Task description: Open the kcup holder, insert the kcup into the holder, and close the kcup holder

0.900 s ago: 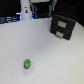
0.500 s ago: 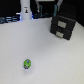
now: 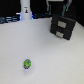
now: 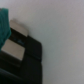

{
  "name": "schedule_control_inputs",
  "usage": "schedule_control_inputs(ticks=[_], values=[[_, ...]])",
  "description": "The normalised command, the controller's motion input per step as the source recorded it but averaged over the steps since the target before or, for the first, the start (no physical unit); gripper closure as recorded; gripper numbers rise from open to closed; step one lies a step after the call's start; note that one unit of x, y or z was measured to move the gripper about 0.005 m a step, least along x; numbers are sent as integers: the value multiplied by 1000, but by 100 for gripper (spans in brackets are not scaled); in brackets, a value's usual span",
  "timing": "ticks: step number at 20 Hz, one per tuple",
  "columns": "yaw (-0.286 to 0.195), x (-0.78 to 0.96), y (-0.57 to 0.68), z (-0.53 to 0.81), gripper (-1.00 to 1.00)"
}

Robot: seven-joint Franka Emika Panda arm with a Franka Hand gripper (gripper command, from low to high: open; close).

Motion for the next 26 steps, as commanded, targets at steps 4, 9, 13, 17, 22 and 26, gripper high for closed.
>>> schedule_control_inputs(ticks=[4,9,13,17,22,26], values=[[-169,-205,671,-147,-100],[-162,-194,594,-204,-100],[-157,-178,543,-235,-100],[-152,-173,500,-261,-100],[-159,-165,330,-315,-100],[-147,-235,160,-382,-100]])
